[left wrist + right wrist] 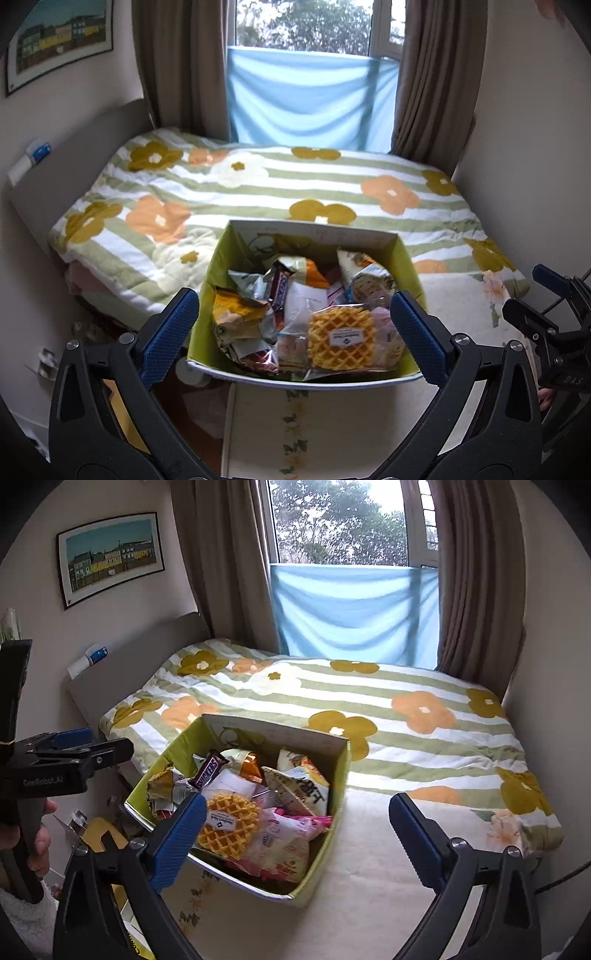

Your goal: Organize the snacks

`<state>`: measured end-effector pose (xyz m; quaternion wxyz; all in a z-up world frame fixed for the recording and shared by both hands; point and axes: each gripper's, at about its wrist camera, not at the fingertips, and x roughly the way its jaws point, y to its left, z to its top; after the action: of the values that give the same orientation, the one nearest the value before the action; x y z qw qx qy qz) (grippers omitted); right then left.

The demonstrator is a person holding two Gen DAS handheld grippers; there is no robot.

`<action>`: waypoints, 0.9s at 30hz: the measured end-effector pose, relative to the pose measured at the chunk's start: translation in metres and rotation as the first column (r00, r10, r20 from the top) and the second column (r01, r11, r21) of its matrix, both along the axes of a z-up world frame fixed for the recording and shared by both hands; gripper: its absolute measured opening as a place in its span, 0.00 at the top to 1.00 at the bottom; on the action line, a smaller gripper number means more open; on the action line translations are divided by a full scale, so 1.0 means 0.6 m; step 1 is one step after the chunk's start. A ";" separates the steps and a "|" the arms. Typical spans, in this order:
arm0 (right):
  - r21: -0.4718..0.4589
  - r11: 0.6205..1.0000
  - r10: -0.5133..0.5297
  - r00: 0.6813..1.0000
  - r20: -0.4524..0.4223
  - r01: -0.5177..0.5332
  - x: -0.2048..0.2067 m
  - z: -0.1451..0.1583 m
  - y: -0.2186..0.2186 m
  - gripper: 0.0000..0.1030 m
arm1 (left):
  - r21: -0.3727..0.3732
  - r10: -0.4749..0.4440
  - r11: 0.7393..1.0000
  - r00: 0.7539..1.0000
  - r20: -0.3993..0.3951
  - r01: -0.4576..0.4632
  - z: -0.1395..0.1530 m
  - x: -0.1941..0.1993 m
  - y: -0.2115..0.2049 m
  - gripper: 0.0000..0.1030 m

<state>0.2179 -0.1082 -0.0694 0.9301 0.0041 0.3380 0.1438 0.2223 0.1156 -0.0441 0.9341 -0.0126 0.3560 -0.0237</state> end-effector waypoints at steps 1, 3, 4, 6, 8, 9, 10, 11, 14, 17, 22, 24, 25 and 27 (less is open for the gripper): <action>0.000 1.000 -0.017 1.000 0.019 0.017 -0.015 0.015 -0.020 0.04 | 0.003 -0.002 1.000 0.999 0.032 0.002 0.015 -0.018 -0.014 0.00; 0.000 0.999 -0.042 0.998 0.041 0.042 -0.040 0.038 -0.047 0.04 | 0.016 -0.002 1.000 0.995 0.101 0.000 0.044 -0.060 -0.047 0.00; 0.000 0.998 -0.061 0.997 0.054 0.061 -0.056 0.050 -0.062 0.04 | 0.028 -0.001 1.000 0.991 0.133 -0.003 0.056 -0.081 -0.063 0.00; 0.001 0.996 -0.085 0.993 0.077 0.085 -0.086 0.069 -0.089 0.04 | 0.062 0.009 0.998 0.981 0.195 -0.021 0.076 -0.122 -0.091 0.00; -0.015 0.992 -0.125 0.987 0.099 0.127 -0.114 0.082 -0.109 0.04 | 0.075 0.003 0.997 0.973 0.233 -0.021 0.086 -0.159 -0.114 0.00; -0.023 0.988 -0.152 0.983 0.107 0.155 -0.128 0.086 -0.118 0.04 | 0.071 -0.004 0.997 0.972 0.236 -0.014 0.088 -0.171 -0.123 0.00; -0.026 0.984 -0.171 0.979 0.112 0.175 -0.141 0.087 -0.126 0.04 | 0.066 -0.011 0.998 0.972 0.234 -0.005 0.088 -0.182 -0.131 0.00; -0.024 0.982 -0.184 0.977 0.112 0.187 -0.150 0.088 -0.132 0.04 | 0.062 -0.018 0.998 0.973 0.230 0.004 0.086 -0.194 -0.139 0.00; -0.016 0.976 -0.212 0.970 0.117 0.216 -0.181 0.081 -0.144 0.04 | 0.064 -0.018 0.998 0.974 0.224 0.004 0.077 -0.222 -0.154 0.00; -0.025 0.971 -0.232 0.963 0.135 0.237 -0.205 0.074 -0.144 0.04 | 0.064 -0.015 0.998 0.976 0.218 0.001 0.069 -0.246 -0.157 0.00; -0.012 0.968 -0.246 0.959 0.139 0.250 -0.226 0.072 -0.147 0.04 | 0.052 -0.013 0.999 0.980 0.198 0.003 0.061 -0.259 -0.151 0.00; -0.008 0.966 -0.256 0.955 0.147 0.260 -0.228 0.074 -0.144 0.04 | 0.056 -0.014 0.998 0.980 0.197 0.003 0.061 -0.260 -0.149 0.00; -0.007 0.964 -0.260 0.954 0.148 0.264 -0.232 0.075 -0.144 0.04 | 0.053 -0.016 0.999 0.981 0.194 0.005 0.061 -0.260 -0.146 0.00; -0.006 0.963 -0.267 0.952 0.149 0.271 -0.233 0.078 -0.142 0.04 | 0.047 -0.020 0.999 0.982 0.189 0.011 0.063 -0.259 -0.142 0.00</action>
<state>0.0782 -0.1932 -0.0227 0.9633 0.0271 0.2668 0.0112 0.0670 0.0306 -0.0063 0.9635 0.0137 0.2661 -0.0240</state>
